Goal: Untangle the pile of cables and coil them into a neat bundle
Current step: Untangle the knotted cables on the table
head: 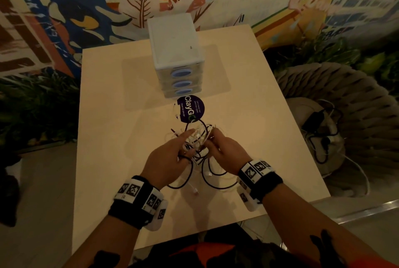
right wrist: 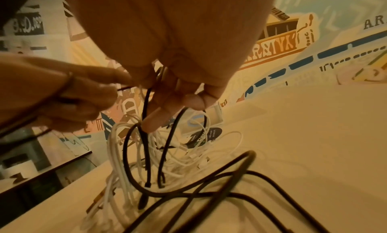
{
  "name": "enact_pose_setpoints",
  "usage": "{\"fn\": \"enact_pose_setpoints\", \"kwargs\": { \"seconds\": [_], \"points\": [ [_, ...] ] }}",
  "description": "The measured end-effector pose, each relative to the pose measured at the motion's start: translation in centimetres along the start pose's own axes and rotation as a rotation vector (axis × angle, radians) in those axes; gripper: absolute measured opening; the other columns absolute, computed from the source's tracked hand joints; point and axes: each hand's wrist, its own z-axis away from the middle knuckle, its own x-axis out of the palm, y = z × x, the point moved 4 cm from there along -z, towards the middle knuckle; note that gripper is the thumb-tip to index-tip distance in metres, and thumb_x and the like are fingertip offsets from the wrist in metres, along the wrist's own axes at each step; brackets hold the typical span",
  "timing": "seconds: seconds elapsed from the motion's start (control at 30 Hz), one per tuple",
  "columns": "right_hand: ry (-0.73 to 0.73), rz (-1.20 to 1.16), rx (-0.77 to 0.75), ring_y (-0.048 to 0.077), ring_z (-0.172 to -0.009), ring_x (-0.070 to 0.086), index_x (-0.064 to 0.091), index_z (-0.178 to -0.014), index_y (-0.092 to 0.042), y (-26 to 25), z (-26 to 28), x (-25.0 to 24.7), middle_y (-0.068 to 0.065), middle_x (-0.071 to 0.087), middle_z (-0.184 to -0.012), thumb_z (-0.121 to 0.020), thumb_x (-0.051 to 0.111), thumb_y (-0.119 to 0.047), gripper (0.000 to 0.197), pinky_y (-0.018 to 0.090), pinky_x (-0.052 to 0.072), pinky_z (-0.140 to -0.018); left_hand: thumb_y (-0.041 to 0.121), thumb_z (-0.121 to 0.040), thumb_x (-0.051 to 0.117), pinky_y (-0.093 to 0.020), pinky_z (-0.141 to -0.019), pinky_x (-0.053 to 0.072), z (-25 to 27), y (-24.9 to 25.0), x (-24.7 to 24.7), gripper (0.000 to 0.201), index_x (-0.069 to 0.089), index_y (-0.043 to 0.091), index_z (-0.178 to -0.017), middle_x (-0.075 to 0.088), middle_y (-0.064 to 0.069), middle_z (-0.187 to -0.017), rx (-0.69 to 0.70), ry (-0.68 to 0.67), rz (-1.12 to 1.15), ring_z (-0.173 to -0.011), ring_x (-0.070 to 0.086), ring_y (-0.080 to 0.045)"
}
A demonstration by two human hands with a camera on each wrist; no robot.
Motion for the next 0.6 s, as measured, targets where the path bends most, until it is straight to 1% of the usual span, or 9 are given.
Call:
{"fn": "enact_pose_setpoints", "kwargs": {
  "seconds": [0.07, 0.1, 0.17, 0.23, 0.3, 0.37, 0.43, 0.5, 0.6],
  "points": [
    [-0.001, -0.076, 0.008, 0.017, -0.084, 0.071, 0.038, -0.11, -0.025, -0.1, 0.1, -0.1, 0.0, 0.075, -0.101, -0.109, 0.041, -0.029, 0.005, 0.036, 0.055, -0.075, 0.049, -0.102, 0.046, -0.03, -0.073, 0.049, 0.0, -0.2, 1.3, 0.056, 0.023, 0.052, -0.154, 0.064, 0.008, -0.112, 0.011, -0.041, -0.095, -0.09, 0.063, -0.017],
    [0.002, -0.099, 0.01, 0.015, -0.085, 0.071, 0.039, -0.109, -0.025, 0.0, 0.2, -0.2, 0.0, 0.075, -0.101, -0.109, 0.04, -0.028, 0.004, 0.035, 0.055, -0.076, 0.049, -0.103, 0.043, -0.031, -0.076, 0.051, 0.0, -0.2, 2.0, 0.054, 0.025, 0.052, -0.154, 0.065, 0.006, -0.119, 0.016, -0.067, -0.149, -0.096, 0.063, -0.019],
    [0.019, -0.127, 0.01, 0.015, -0.085, 0.07, 0.039, -0.11, -0.023, 0.2, 0.2, -0.4, 0.0, 0.075, -0.1, -0.109, 0.04, -0.026, 0.002, 0.033, 0.055, -0.077, 0.052, -0.103, 0.042, -0.032, -0.078, 0.051, 0.0, -0.4, 3.0, 0.049, 0.033, 0.05, -0.15, 0.065, 0.006, -0.123, 0.011, -0.108, -0.238, -0.102, 0.064, -0.02],
    [0.041, -0.151, 0.019, 0.014, -0.085, 0.071, 0.041, -0.111, -0.021, 0.3, 0.2, -0.6, 0.001, 0.075, -0.097, -0.109, 0.04, -0.025, 0.005, 0.037, 0.056, -0.079, 0.055, -0.1, 0.044, -0.032, -0.077, 0.053, -0.2, -0.6, 3.4, 0.046, 0.041, 0.047, -0.145, 0.066, 0.007, -0.125, -0.013, -0.107, -0.268, -0.104, 0.066, -0.02],
    [0.061, -0.163, 0.034, 0.013, -0.083, 0.071, 0.044, -0.113, -0.018, 0.6, 0.2, -0.7, 0.0, 0.074, -0.094, -0.109, 0.04, -0.025, 0.009, 0.042, 0.056, -0.079, 0.057, -0.097, 0.046, -0.033, -0.076, 0.055, -0.4, -0.8, 3.4, 0.043, 0.046, 0.045, -0.139, 0.067, 0.008, -0.123, -0.044, -0.089, -0.278, -0.103, 0.067, -0.021],
    [0.084, -0.184, 0.047, 0.013, -0.082, 0.072, 0.044, -0.113, -0.019, 0.8, 0.3, -0.6, 0.0, 0.074, -0.093, -0.109, 0.04, -0.027, 0.01, 0.045, 0.057, -0.079, 0.054, -0.096, 0.049, -0.033, -0.076, 0.055, -0.5, -1.1, 3.3, 0.042, 0.049, 0.043, -0.136, 0.068, 0.006, -0.121, -0.077, -0.083, -0.28, -0.103, 0.067, -0.022],
    [0.121, -0.227, 0.058, 0.017, -0.08, 0.073, 0.044, -0.114, -0.02, 0.9, 0.3, -0.6, 0.002, 0.073, -0.091, -0.109, 0.04, -0.027, 0.01, 0.049, 0.058, -0.078, 0.048, -0.096, 0.052, -0.034, -0.078, 0.055, -0.5, -1.4, 3.2, 0.042, 0.05, 0.04, -0.138, 0.067, 0.005, -0.122, -0.097, -0.088, -0.261, -0.105, 0.066, -0.023],
    [0.146, -0.265, 0.08, 0.016, -0.076, 0.073, 0.043, -0.114, -0.017, 1.1, 0.4, -0.8, 0.003, 0.071, -0.089, -0.109, 0.039, -0.023, 0.009, 0.048, 0.059, -0.076, 0.046, -0.097, 0.053, -0.035, -0.079, 0.055, -0.3, -1.6, 3.3, 0.043, 0.05, 0.039, -0.139, 0.066, 0.004, -0.121, -0.097, -0.087, -0.235, -0.105, 0.065, -0.023],
    [0.165, -0.299, 0.121, 0.015, -0.072, 0.074, 0.042, -0.115, -0.017, 1.3, 0.6, -0.9, 0.005, 0.07, -0.09, -0.109, 0.036, -0.021, 0.009, 0.045, 0.061, -0.074, 0.048, -0.098, 0.051, -0.035, -0.076, 0.056, -0.1, -2.0, 3.5, 0.042, 0.05, 0.039, -0.138, 0.066, 0.005, -0.116, -0.102, -0.082, -0.229, -0.1, 0.066, -0.022]
  ]
}}
